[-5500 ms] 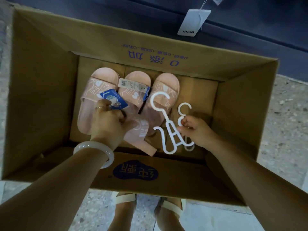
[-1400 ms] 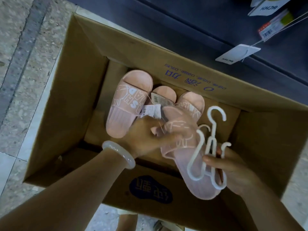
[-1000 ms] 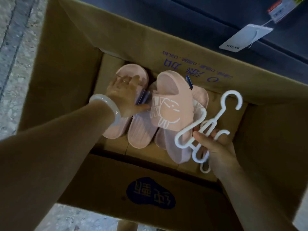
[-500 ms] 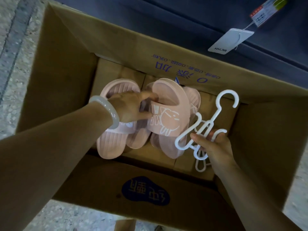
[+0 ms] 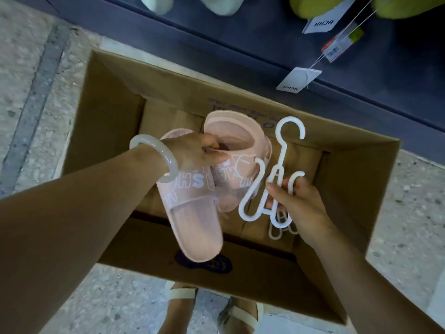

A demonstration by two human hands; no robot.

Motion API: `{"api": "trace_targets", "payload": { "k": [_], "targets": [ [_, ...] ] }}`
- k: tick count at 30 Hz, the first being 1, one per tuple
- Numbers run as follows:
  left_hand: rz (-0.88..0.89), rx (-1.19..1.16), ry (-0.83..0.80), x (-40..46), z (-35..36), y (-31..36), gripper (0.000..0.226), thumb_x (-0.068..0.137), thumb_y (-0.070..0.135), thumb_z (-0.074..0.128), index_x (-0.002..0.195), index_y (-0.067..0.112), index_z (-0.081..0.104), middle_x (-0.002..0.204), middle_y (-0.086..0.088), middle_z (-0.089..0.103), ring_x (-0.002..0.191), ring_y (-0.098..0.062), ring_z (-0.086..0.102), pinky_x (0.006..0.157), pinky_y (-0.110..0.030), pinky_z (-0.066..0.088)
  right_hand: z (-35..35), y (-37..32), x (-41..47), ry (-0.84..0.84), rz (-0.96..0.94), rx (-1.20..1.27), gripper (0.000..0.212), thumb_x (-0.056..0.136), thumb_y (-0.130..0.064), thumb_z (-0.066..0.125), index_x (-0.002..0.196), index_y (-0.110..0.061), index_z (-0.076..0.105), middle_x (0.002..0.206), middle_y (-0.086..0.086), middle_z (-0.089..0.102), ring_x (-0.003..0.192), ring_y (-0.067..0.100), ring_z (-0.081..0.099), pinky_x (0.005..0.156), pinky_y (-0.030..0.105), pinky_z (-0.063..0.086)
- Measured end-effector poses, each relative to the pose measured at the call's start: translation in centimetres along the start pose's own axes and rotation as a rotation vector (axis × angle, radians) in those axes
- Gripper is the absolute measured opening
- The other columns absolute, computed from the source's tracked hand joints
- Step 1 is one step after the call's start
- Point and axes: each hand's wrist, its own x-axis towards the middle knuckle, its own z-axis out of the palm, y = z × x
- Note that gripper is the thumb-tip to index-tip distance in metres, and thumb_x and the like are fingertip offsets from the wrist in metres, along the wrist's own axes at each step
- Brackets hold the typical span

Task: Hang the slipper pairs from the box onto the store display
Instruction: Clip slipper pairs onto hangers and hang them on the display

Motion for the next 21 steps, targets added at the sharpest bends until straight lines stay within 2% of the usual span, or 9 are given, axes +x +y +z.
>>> {"api": "trace_targets", "payload": {
  "k": [3,5,7,9,12,15,18,20,21],
  "targets": [
    [-0.012,-0.171,0.084,-2.4,-0.6,1.1,0.007,0.090,0.045,0.052,0.088,0.038,0.053,0.087,0.016,0.054,0.084,-0.005,0.054,0.072,-0.022,0.042,-0.9,-1.7,-2.8,-0.032,-0.006,0.064,0.019,0.091,-0.023,0.057,0.100,-0.007,0.063,0.087,0.005,0.072,0.067,0.008,0.071,0.060,0.017,0.056],
    [-0.024,-0.304,0.171,-4.2,-0.9,2.0,0.014,0.090,0.045,0.052,0.094,0.033,0.058,0.087,0.014,0.058,0.086,-0.011,0.058,0.078,-0.026,0.046,-1.7,-2.7,-4.6,-0.053,-0.044,0.072,0.019,0.092,-0.020,0.053,0.099,-0.004,0.061,0.085,0.008,0.072,0.067,0.013,0.072,0.059,0.018,0.056],
    [-0.024,-0.383,0.250,-6.0,-1.2,3.0,0.020,0.091,0.044,0.051,0.096,0.027,0.060,0.083,0.012,0.059,0.081,-0.010,0.058,0.070,-0.021,0.046,-2.4,-3.8,-6.5,-0.103,-0.091,0.037,0.014,0.092,-0.017,0.054,0.094,-0.004,0.061,0.079,0.005,0.073,0.067,0.015,0.072,0.056,0.016,0.053],
    [-0.013,-0.424,0.292,-7.9,-1.6,4.0,0.021,0.091,0.044,0.051,0.090,0.025,0.061,0.079,0.010,0.060,0.074,-0.008,0.056,0.063,-0.017,0.044,-2.8,-5.0,-8.2,-0.170,-0.124,-0.020,0.010,0.090,-0.014,0.056,0.092,-0.006,0.062,0.076,0.001,0.075,0.067,0.016,0.072,0.057,0.016,0.053],
    [-0.005,-0.427,0.300,-10.3,-2.1,5.7,0.019,0.091,0.046,0.050,0.083,0.032,0.059,0.080,0.013,0.060,0.075,-0.006,0.056,0.062,-0.015,0.042,-2.8,-6.9,-10.5,-0.248,-0.154,-0.098,0.004,0.087,-0.011,0.060,0.087,-0.011,0.064,0.074,-0.006,0.074,0.067,0.013,0.072,0.056,0.014,0.052],
    [0.006,-0.360,0.329,-12.6,-2.9,7.6,0.025,0.094,0.048,0.043,0.102,0.032,0.060,0.081,0.018,0.056,0.079,-0.003,0.055,0.066,-0.015,0.039,-2.5,-8.8,-12.5,-0.251,-0.208,-0.159,0.007,0.083,-0.010,0.065,0.078,-0.015,0.065,0.073,-0.007,0.074,0.066,0.011,0.072,0.057,0.017,0.056],
    [0.006,-0.325,0.349,-14.8,-4.0,10.0,0.042,0.099,0.039,0.035,0.124,0.013,0.056,0.097,0.001,0.064,0.090,-0.020,0.060,0.075,-0.027,0.043,-2.5,-10.9,-14.2,-0.182,-0.256,-0.178,0.010,0.078,-0.012,0.071,0.072,-0.018,0.066,0.071,-0.009,0.073,0.064,0.008,0.071,0.054,0.015,0.054],
    [-0.061,-0.345,0.389,-16.3,-4.7,11.2,0.044,0.101,0.027,0.031,0.122,-0.004,0.054,0.113,-0.019,0.062,0.100,-0.035,0.057,0.075,-0.030,0.041,-2.5,-12.5,-15.3,-0.147,-0.281,-0.198,0.011,0.076,-0.014,0.074,0.072,-0.021,0.066,0.070,-0.009,0.073,0.063,0.007,0.070,0.055,0.015,0.055],
    [-0.060,-0.388,0.402,-17.1,-5.1,11.7,0.042,0.101,0.025,0.032,0.116,-0.005,0.056,0.111,-0.021,0.060,0.092,-0.034,0.057,0.069,-0.027,0.041,-2.6,-13.4,-15.7,-0.133,-0.294,-0.213,0.009,0.075,-0.016,0.074,0.074,-0.021,0.067,0.072,-0.009,0.073,0.064,0.007,0.070,0.056,0.016,0.056]
  ]
}}
